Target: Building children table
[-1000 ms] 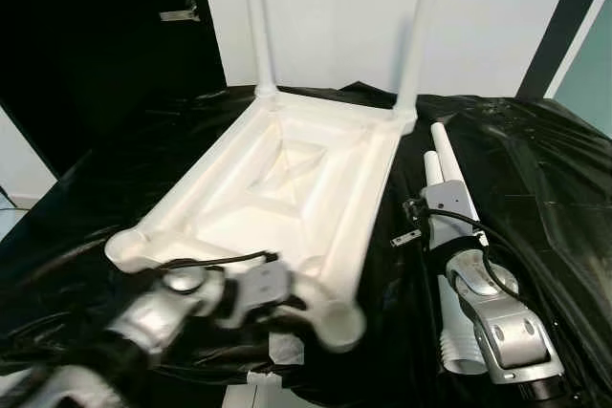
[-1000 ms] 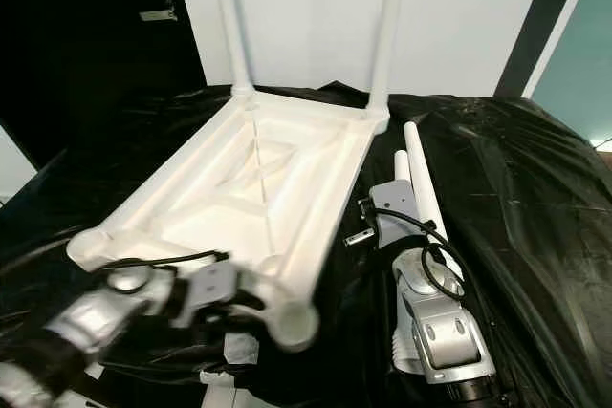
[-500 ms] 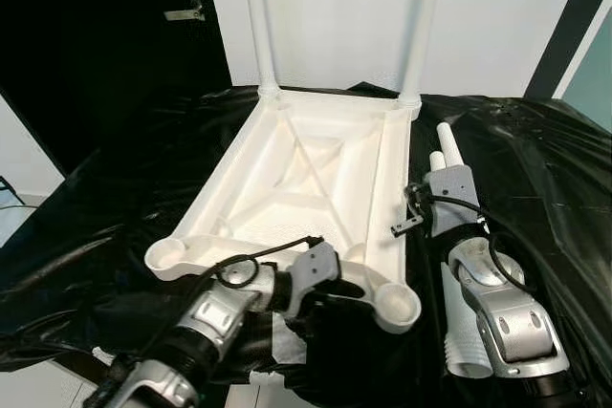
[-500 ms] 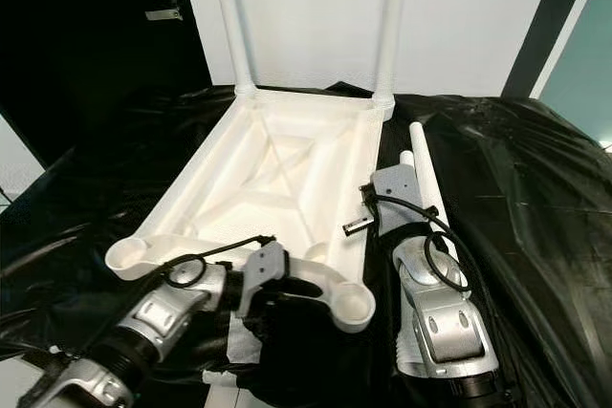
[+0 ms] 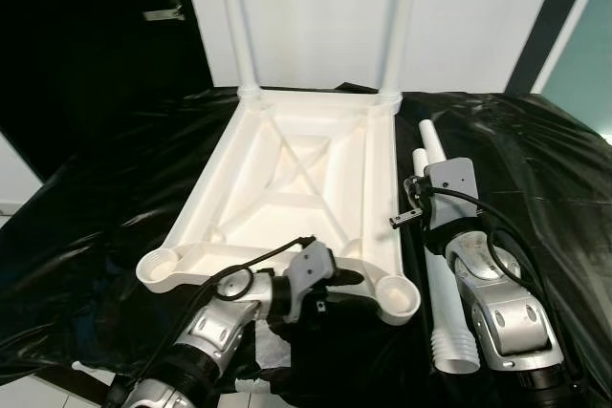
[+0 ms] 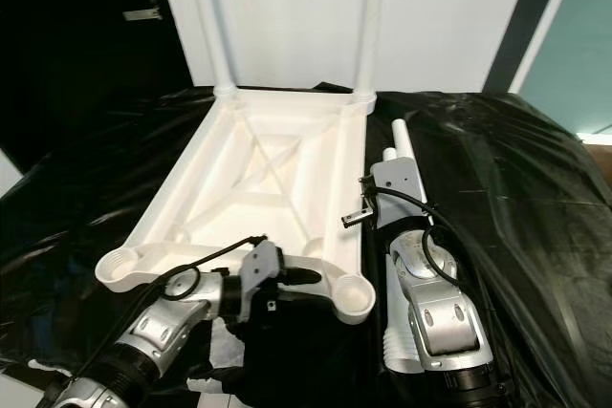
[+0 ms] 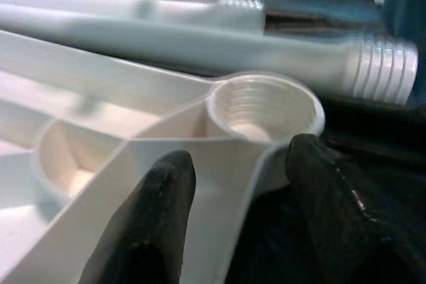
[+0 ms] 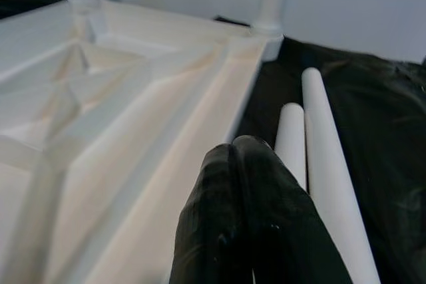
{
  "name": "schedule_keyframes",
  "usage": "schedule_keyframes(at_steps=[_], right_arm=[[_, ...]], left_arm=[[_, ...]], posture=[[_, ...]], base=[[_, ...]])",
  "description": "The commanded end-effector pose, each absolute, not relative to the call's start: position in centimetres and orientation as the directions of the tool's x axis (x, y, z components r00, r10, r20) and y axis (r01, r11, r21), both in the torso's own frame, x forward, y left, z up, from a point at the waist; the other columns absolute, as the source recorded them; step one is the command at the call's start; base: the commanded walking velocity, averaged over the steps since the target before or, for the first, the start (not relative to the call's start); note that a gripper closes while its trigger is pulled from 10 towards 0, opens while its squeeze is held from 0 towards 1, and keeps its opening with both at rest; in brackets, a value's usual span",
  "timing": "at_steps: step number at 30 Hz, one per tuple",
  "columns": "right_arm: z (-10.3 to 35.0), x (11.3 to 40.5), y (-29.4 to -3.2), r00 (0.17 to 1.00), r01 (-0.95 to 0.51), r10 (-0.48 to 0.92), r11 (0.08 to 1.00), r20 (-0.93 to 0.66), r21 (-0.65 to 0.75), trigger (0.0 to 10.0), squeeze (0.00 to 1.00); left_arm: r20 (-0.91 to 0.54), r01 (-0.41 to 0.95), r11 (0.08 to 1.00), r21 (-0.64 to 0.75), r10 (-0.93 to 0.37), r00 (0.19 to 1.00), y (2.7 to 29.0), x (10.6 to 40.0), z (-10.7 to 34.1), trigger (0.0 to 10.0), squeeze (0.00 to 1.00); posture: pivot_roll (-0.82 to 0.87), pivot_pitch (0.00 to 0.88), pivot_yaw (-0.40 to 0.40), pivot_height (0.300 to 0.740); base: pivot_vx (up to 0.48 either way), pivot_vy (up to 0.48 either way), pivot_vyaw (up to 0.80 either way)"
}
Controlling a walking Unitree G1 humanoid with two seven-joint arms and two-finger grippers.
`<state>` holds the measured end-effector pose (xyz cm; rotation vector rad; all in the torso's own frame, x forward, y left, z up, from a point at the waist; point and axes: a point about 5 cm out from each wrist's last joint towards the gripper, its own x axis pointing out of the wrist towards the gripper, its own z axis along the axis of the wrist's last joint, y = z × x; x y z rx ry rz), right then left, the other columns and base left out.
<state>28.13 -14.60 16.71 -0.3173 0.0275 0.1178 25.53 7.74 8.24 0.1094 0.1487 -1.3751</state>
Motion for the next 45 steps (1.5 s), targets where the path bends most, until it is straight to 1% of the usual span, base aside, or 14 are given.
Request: schedule_keyframes(at_steps=[1, 2, 3, 5, 6, 7, 11, 14, 15, 16, 17, 23, 35, 45], right_arm=[[16.6, 28.3, -14.6, 0.994, -0.112, 0.102, 0.945, -0.048, -0.308, 10.0, 0.00], [16.5, 28.3, -14.7, 0.995, -0.101, 0.090, 0.948, -0.050, -0.303, 10.0, 0.00], [16.3, 28.3, -14.8, 0.996, -0.087, 0.074, 0.951, -0.055, -0.297, 10.0, 0.13], [16.3, 28.3, -14.8, 0.996, -0.087, 0.074, 0.951, -0.055, -0.297, 10.0, 0.13], [16.2, 28.3, -15.1, 0.997, -0.065, 0.051, 0.958, -0.060, -0.279, 10.0, 0.82], [16.0, 28.3, -15.4, 0.997, -0.042, 0.025, 0.966, -0.069, -0.256, 10.0, 1.00], [15.5, 28.4, -16.2, 0.992, 0.002, -0.024, 0.985, -0.121, -0.175, 10.0, 1.00], [14.8, 28.5, -16.8, 0.980, 0.024, -0.046, 0.993, -0.194, -0.112, 10.0, 1.00], [14.4, 28.5, -17.3, 0.969, 0.042, -0.065, 0.994, -0.237, -0.101, 10.0, 0.30], [14.4, 28.5, -17.3, 0.969, 0.042, -0.065, 0.994, -0.237, -0.101, 10.0, 0.30], [14.3, 28.5, -18.1, 0.958, 0.074, -0.098, 0.992, -0.269, -0.100, 10.0, 0.00], [15.5, 28.9, -20.4, 0.938, 0.149, -0.173, 0.984, -0.302, -0.102, 10.0, 0.00], [13.6, 29.7, -21.1, 0.875, 0.102, -0.118, 0.993, -0.470, -0.059, 10.0, 0.00], [10.5, 26.8, -21.8, 0.745, 0.236, -0.172, 0.972, -0.645, 0.013, 10.0, 0.00]], left_arm=[[-0.204, 0.974, 0.203, -0.103, -0.962, 0.179, 9.4, 24.9, 6.9, 10.0, 0.00], [-0.121, 0.975, 0.190, -0.117, -0.977, 0.176, 9.6, 24.8, 8.0, 10.0, 0.00], [-0.014, 0.975, 0.176, -0.137, -0.984, 0.176, 9.9, 24.8, 9.5, 10.0, 0.00], [-0.014, 0.975, 0.176, -0.137, -0.984, 0.176, 9.9, 24.8, 9.5, 10.0, 0.00], [0.090, 0.974, 0.162, -0.157, -0.980, 0.177, 10.2, 25.0, 11.1, 10.0, 0.00], [0.185, 0.974, 0.153, -0.168, -0.966, 0.183, 10.4, 25.3, 12.5, 10.0, 0.00], [0.325, 0.968, 0.161, -0.194, -0.920, 0.219, 10.4, 26.2, 14.4, 10.0, 0.00], [0.360, 0.960, 0.193, -0.205, -0.896, 0.258, 10.2, 26.9, 14.6, 10.0, 0.00], [0.360, 0.957, 0.209, -0.200, -0.893, 0.270, 9.8, 27.2, 14.6, 10.0, 0.00], [0.360, 0.957, 0.209, -0.200, -0.893, 0.270, 9.8, 27.2, 14.6, 10.0, 0.00], [0.349, 0.959, 0.205, -0.193, -0.900, 0.263, 9.3, 27.3, 14.5, 10.0, 0.00], [0.332, 0.965, 0.168, -0.199, -0.915, 0.228, 8.0, 27.0, 14.5, 10.0, 0.00], [0.311, 0.960, 0.207, -0.190, -0.915, 0.258, 7.7, 27.7, 14.6, 10.0, 0.00], [0.292, 0.952, 0.227, -0.206, -0.914, 0.281, 8.1, 26.7, 13.9, 10.0, 0.00]], posture=[[-0.04, 0.000, 0.010, 0.740], [-0.03, 0.000, 0.008, 0.740], [-0.03, 0.000, 0.007, 0.740], [-0.03, 0.000, 0.007, 0.740], [-0.03, 0.000, 0.006, 0.740], [-0.04, 0.000, 0.004, 0.740], [-0.04, 0.000, 0.001, 0.740], [-0.05, 0.000, 0.001, 0.740], [-0.05, 0.000, 0.000, 0.740], [-0.05, 0.000, 0.000, 0.740], [-0.05, 0.000, -0.001, 0.740], [-0.07, 0.000, 0.003, 0.740], [-0.04, 0.000, -0.016, 0.740], [-0.03, 0.000, -0.017, 0.740]], base=[[0.000, 0.000, 0.00], [0.000, 0.000, 0.00], [0.000, 0.000, 0.00], [0.000, 0.000, 0.00], [0.000, 0.000, 0.00], [0.000, 0.000, 0.00], [0.000, 0.000, 0.00], [0.000, 0.000, 0.00], [0.000, 0.000, 0.00], [0.000, 0.000, 0.00], [0.000, 0.000, 0.00], [0.000, 0.000, 0.00], [0.000, 0.000, 0.00], [0.000, 0.000, 0.00]])
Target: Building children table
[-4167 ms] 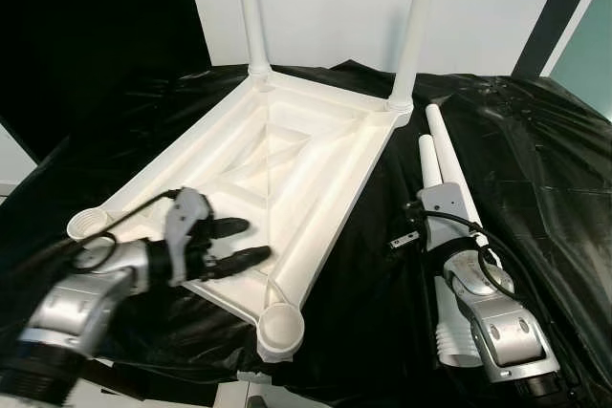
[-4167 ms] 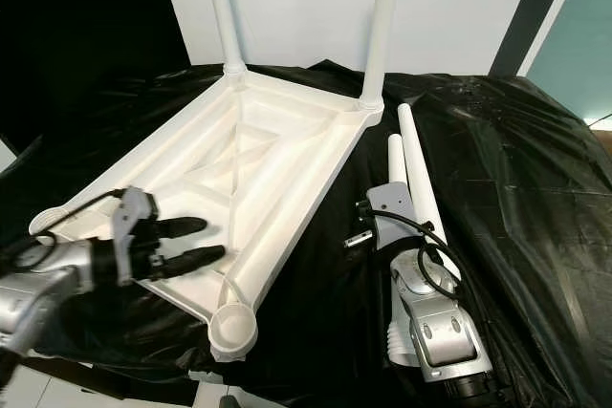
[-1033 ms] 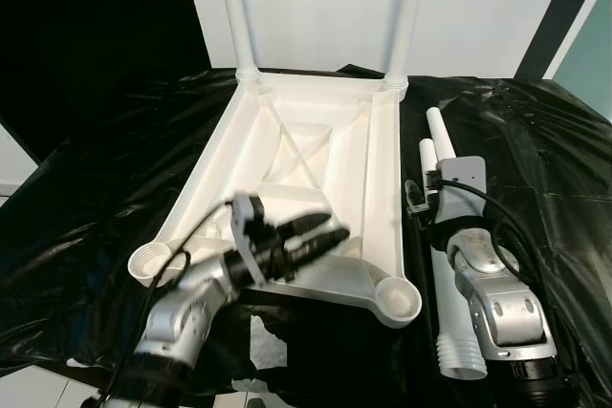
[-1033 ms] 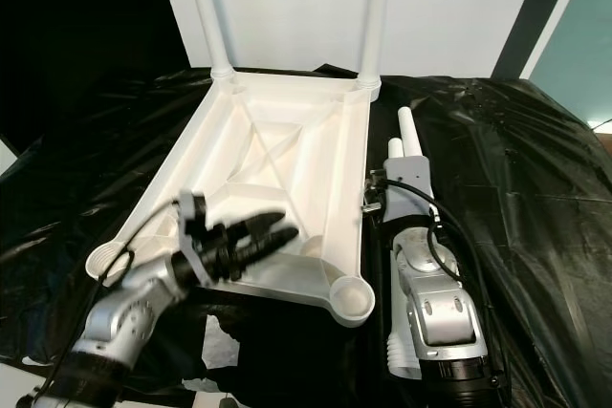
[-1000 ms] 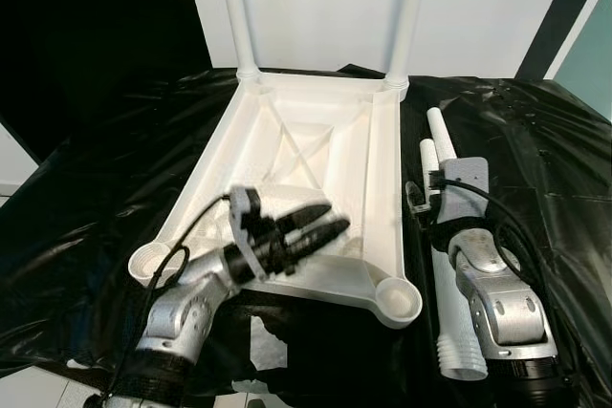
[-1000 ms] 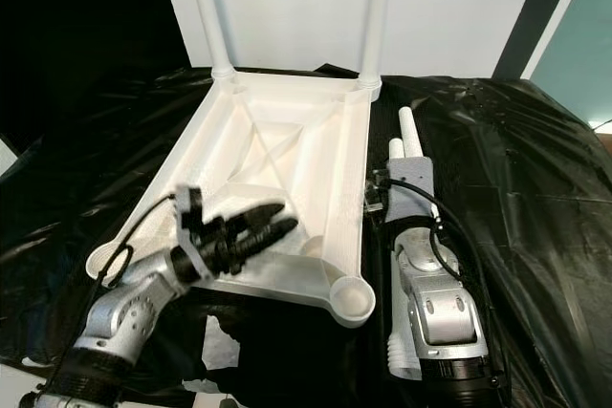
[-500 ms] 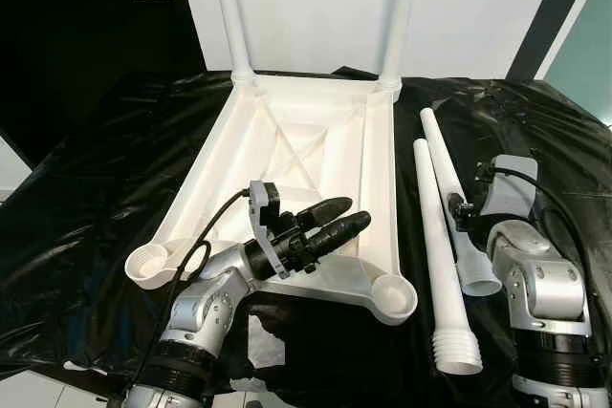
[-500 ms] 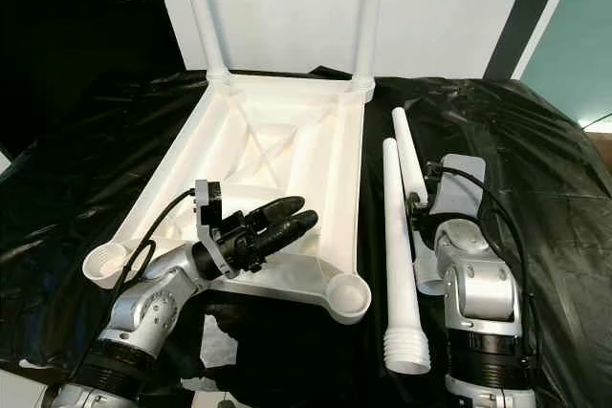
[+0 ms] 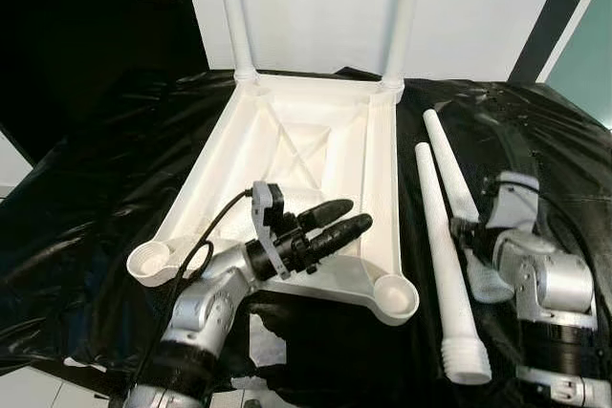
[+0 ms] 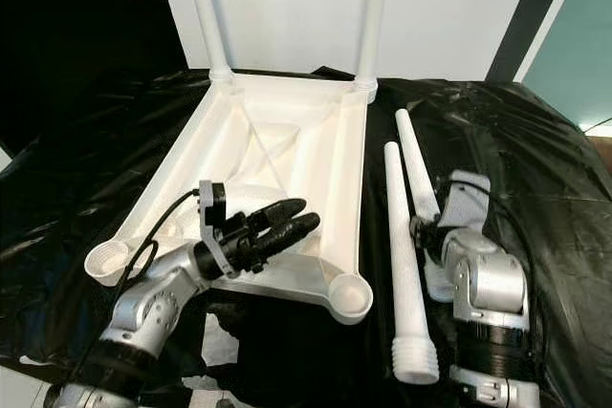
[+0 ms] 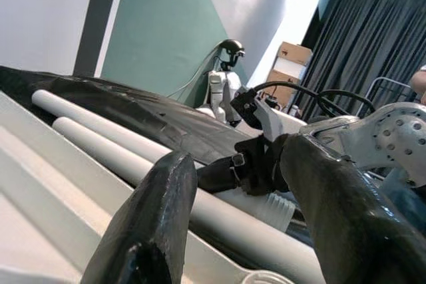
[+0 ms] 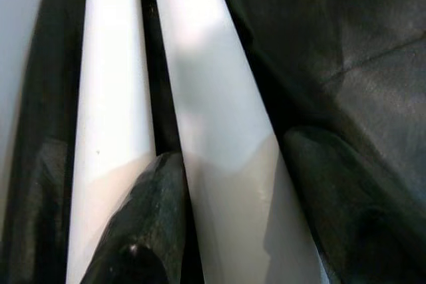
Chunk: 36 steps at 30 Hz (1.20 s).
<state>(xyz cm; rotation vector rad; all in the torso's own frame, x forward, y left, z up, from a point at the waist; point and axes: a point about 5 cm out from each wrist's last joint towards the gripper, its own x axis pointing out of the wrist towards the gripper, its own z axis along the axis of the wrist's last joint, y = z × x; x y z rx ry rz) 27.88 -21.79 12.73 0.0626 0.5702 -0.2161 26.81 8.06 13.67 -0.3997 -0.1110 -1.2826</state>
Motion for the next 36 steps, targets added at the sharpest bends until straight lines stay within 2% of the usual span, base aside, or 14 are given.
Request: schedule_keyframes(at_steps=[1, 6, 7, 16, 20, 21, 23, 26, 28, 30, 33, 35, 36], right_arm=[[10.4, 26.7, -21.8, 0.743, 0.233, -0.169, 0.972, -0.648, 0.014, 10.0, 0.00], [10.2, 26.5, -22.8, 0.735, 0.276, -0.186, 0.960, -0.652, 0.037, 10.0, 0.00], [10.3, 26.6, -23.0, 0.754, 0.286, -0.189, 0.957, -0.629, 0.054, 0.0, 0.00], [10.9, 27.1, -21.9, 0.837, 0.286, -0.176, 0.948, -0.518, 0.140, 0.0, 0.00], [12.2, 27.5, -21.2, 0.888, 0.237, -0.165, 0.965, -0.430, 0.117, 0.0, 0.00], [13.7, 27.9, -20.9, 0.924, 0.200, -0.170, 0.978, -0.342, 0.053, 0.0, 0.00], [14.7, 28.1, -20.6, 0.946, 0.176, -0.167, 0.984, -0.279, 0.006, 0.0, 0.00], [19.0, 28.6, -19.7, 0.989, 0.132, -0.145, 0.960, -0.037, -0.246, 0.0, 0.00], [19.0, 28.6, -19.7, 0.989, 0.132, -0.145, 0.960, -0.037, -0.246, 0.0, 0.00], [20.6, 28.6, -19.3, 0.990, 0.137, -0.123, 0.938, 0.064, -0.319, 0.0, 0.00], [21.3, 28.5, -18.9, 0.987, 0.142, -0.106, 0.923, 0.118, -0.357, 0.0, 0.00], [21.4, 28.3, -18.0, 0.980, 0.134, -0.047, 0.872, 0.192, -0.472, 0.0, 0.00], [21.4, 28.3, -18.0, 0.980, 0.134, -0.047, 0.872, 0.192, -0.472, 0.0, 0.00]], left_arm=[[0.290, 0.952, 0.228, -0.206, -0.915, 0.282, 8.1, 26.7, 13.9, 10.0, 0.00], [0.282, 0.954, 0.231, -0.192, -0.918, 0.279, 8.0, 27.4, 14.2, 10.0, 0.00], [0.281, 0.956, 0.225, -0.189, -0.920, 0.272, 7.8, 27.5, 14.2, 10.0, 0.00], [0.277, 0.959, 0.215, -0.185, -0.925, 0.261, 7.3, 27.5, 14.3, 10.0, 0.00], [0.280, 0.958, 0.214, -0.190, -0.923, 0.262, 7.2, 27.4, 14.2, 10.0, 0.00], [0.287, 0.956, 0.216, -0.197, -0.920, 0.267, 7.2, 27.5, 14.3, 10.0, 0.00], [0.291, 0.955, 0.218, -0.201, -0.918, 0.270, 7.1, 27.6, 14.3, 10.0, 0.00], [0.319, 0.947, 0.224, -0.232, -0.901, 0.292, 7.1, 28.2, 14.6, 10.0, 0.00], [0.319, 0.947, 0.224, -0.232, -0.901, 0.292, 7.1, 28.2, 14.6, 10.0, 0.00], [0.340, 0.942, 0.222, -0.252, -0.891, 0.301, 7.0, 28.5, 14.9, 10.0, 0.00], [0.359, 0.938, 0.221, -0.267, -0.880, 0.310, 7.0, 28.7, 15.1, 10.0, 0.00], [0.420, 0.923, 0.217, -0.318, -0.841, 0.342, 7.0, 29.5, 15.9, 10.0, 0.00], [0.420, 0.923, 0.217, -0.318, -0.841, 0.342, 7.0, 29.5, 15.9, 10.0, 0.00]], posture=[[-0.03, 0.000, -0.017, 0.740], [-0.04, 0.000, -0.003, 0.740], [-0.05, 0.000, 0.002, 0.740], [-0.05, 0.000, 0.012, 0.740], [-0.05, 0.000, 0.016, 0.740], [-0.05, 0.000, 0.019, 0.740], [-0.06, 0.000, 0.020, 0.740], [-0.07, 0.000, 0.027, 0.740], [-0.07, 0.000, 0.027, 0.740], [-0.07, 0.000, 0.028, 0.740], [-0.07, 0.000, 0.030, 0.740], [-0.07, 0.000, 0.032, 0.740], [-0.07, 0.000, 0.032, 0.740]], base=[[0.000, 0.000, 0.00], [0.000, 0.000, 0.00], [0.000, 0.000, 0.00], [0.000, 0.000, 0.00], [0.000, 0.000, 0.00], [0.000, 0.000, 0.00], [0.000, 0.000, 0.00], [0.000, 0.000, 0.00], [0.000, 0.000, 0.00], [0.000, 0.000, 0.00], [0.000, 0.000, 0.00], [0.000, 0.000, 0.00], [0.000, 0.000, 0.00]])
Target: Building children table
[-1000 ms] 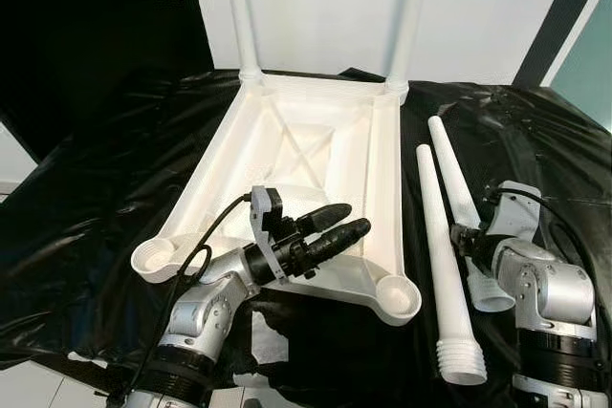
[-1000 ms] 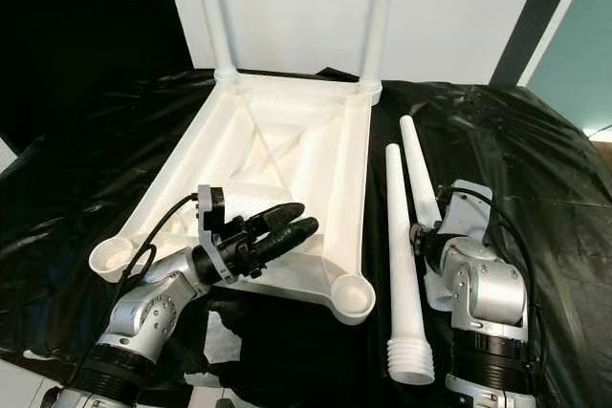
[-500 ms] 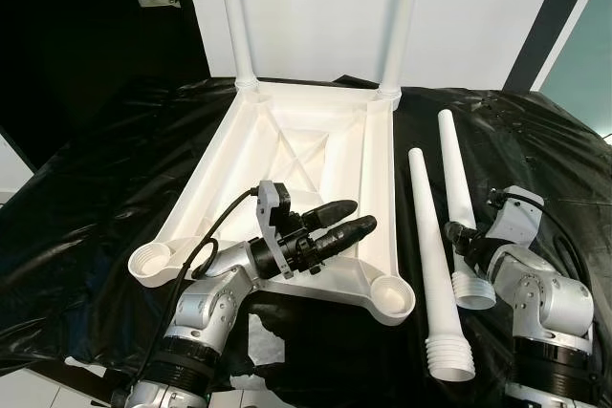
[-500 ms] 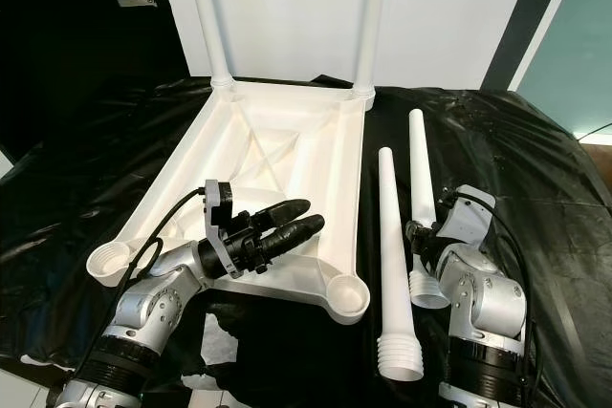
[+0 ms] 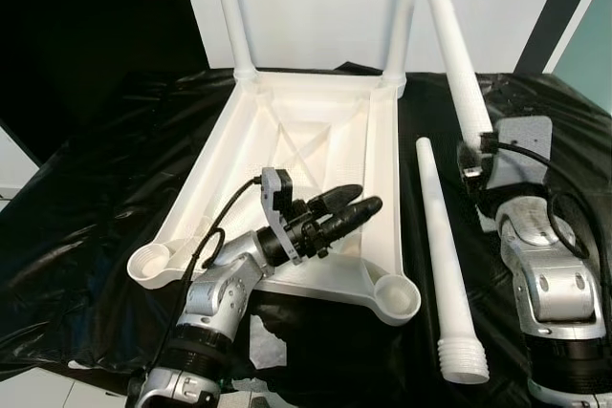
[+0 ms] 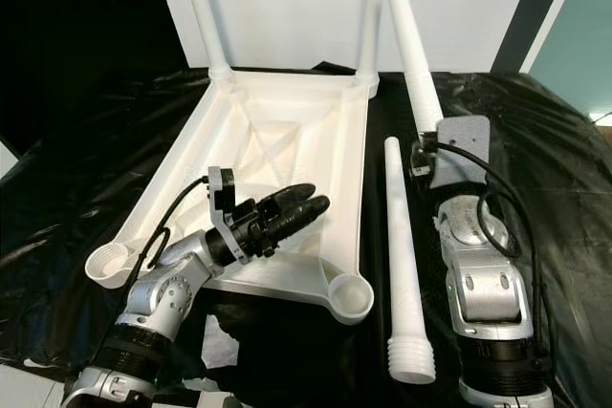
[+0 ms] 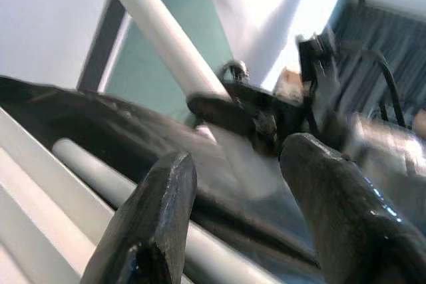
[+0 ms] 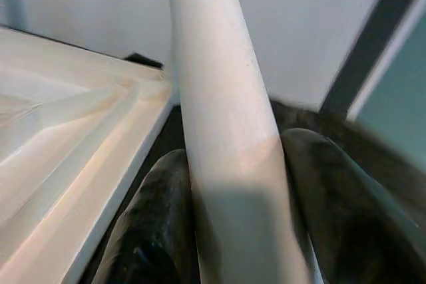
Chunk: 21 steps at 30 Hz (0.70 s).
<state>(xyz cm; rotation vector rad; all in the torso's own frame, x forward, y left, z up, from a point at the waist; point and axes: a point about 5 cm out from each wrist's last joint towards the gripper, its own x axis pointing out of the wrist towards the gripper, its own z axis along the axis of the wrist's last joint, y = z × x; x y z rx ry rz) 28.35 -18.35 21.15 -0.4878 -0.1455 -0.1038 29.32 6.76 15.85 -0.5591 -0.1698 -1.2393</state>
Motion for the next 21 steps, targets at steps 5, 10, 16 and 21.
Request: schedule_keyframes(at_steps=[5, 10, 16, 21], right_arm=[[19.6, 27.7, -16.8, 0.978, 0.106, 0.026, 0.792, 0.206, -0.601, 0.0, 0.00], [18.6, 26.9, -16.1, 0.959, 0.126, 0.089, 0.717, 0.269, -0.686, 0.0, 0.00], [17.3, 26.0, -15.8, 0.937, 0.166, 0.138, 0.629, 0.320, -0.760, 0.0, 0.00], [16.4, 25.4, -15.2, 0.913, 0.182, 0.225, 0.521, 0.339, -0.834, 0.0, 0.00]], left_arm=[[0.497, 0.899, 0.214, -0.382, -0.773, 0.395, 7.4, 30.7, 17.2, 10.0, 0.00], [0.542, 0.843, 0.257, -0.473, -0.669, 0.509, 8.3, 32.5, 17.9, 10.0, 0.00], [0.557, 0.793, 0.252, -0.555, -0.596, 0.579, 8.7, 34.0, 18.6, 10.0, 0.00], [0.541, 0.770, 0.267, -0.579, -0.580, 0.609, 8.3, 34.6, 18.6, 10.0, 0.00]], posture=[[-0.07, 0.000, 0.034, 0.740], [-0.07, 0.000, 0.038, 0.740], [-0.07, 0.000, 0.044, 0.740], [-0.08, 0.000, 0.045, 0.740]], base=[[0.000, 0.000, 0.00], [0.000, 0.000, 0.00], [0.000, 0.000, 0.00], [0.000, 0.000, 0.00]])
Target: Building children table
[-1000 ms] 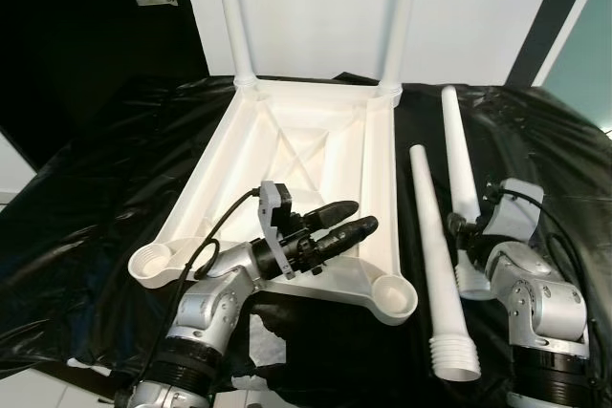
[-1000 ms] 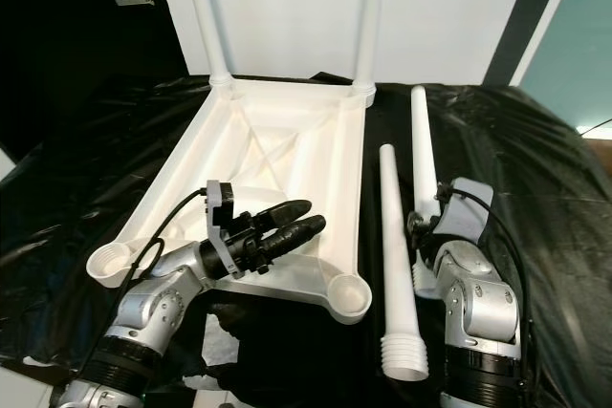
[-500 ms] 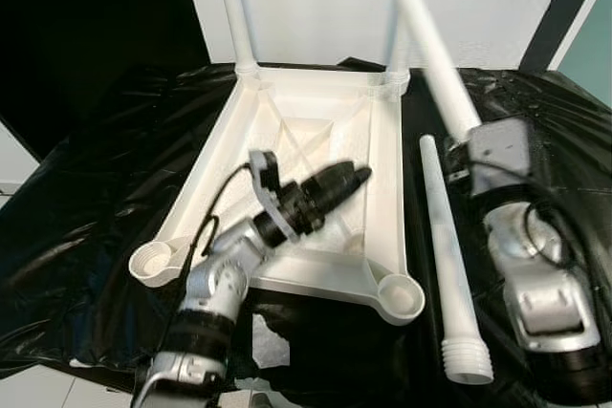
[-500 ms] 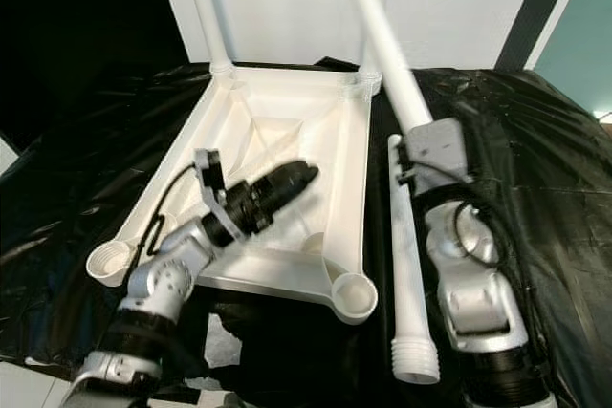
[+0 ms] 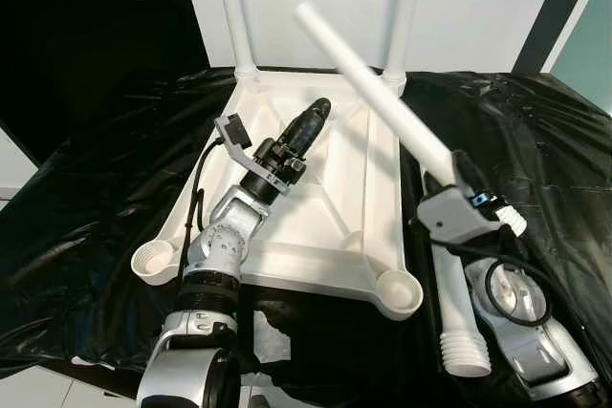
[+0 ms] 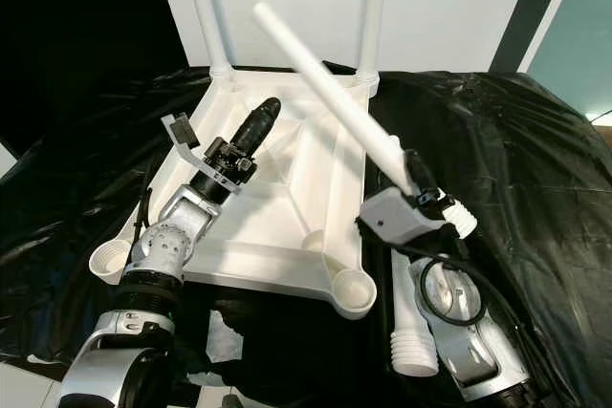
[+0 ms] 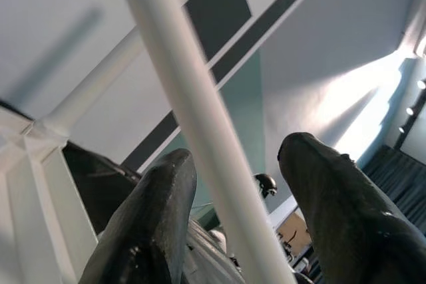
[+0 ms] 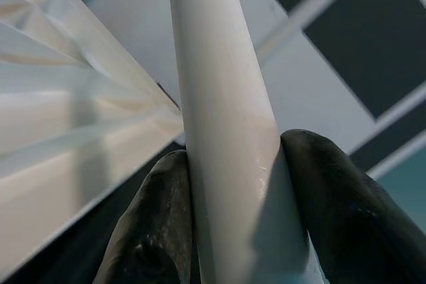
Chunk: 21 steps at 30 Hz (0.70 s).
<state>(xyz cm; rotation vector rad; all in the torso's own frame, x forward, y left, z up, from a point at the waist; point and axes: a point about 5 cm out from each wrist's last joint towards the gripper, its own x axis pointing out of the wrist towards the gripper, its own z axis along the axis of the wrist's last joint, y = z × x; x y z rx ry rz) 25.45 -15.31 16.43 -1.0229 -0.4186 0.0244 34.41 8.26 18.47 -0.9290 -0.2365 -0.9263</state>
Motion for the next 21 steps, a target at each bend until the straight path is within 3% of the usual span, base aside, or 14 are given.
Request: schedule_keyframes(at_steps=[1, 6, 15, 21], right_arm=[[16.0, 25.2, -15.0, 0.907, 0.181, 0.252, 0.491, 0.337, -0.852, 0.0, 0.00], [15.2, 24.6, -14.5, 0.882, 0.192, 0.327, 0.410, 0.340, -0.891, 0.0, 0.00], [14.7, 24.7, -14.5, 0.876, 0.195, 0.340, 0.398, 0.341, -0.897, 0.0, 0.00], [14.7, 24.6, -14.4, 0.853, 0.234, 0.369, 0.361, 0.369, -0.903, 0.0, 0.00]], left_arm=[[0.543, 0.759, 0.262, -0.596, -0.564, 0.621, 8.2, 34.7, 18.7, 10.0, 0.00], [0.532, 0.734, 0.252, -0.630, -0.548, 0.645, 7.8, 35.1, 18.8, 10.0, 0.00], [0.546, 0.724, 0.217, -0.655, -0.526, 0.652, 7.4, 35.3, 19.1, 10.0, 0.00], [0.474, 0.706, 0.282, -0.650, -0.576, 0.666, 6.6, 35.6, 18.3, 10.0, 0.00]], posture=[[-0.08, 0.000, 0.046, 0.740], [-0.08, 0.000, 0.046, 0.740], [-0.08, 0.000, 0.044, 0.740], [-0.08, 0.000, 0.044, 0.740]], base=[[0.000, 0.000, 0.00], [0.000, 0.000, 0.00], [0.000, 0.000, 0.00], [0.000, 0.000, 0.00]])
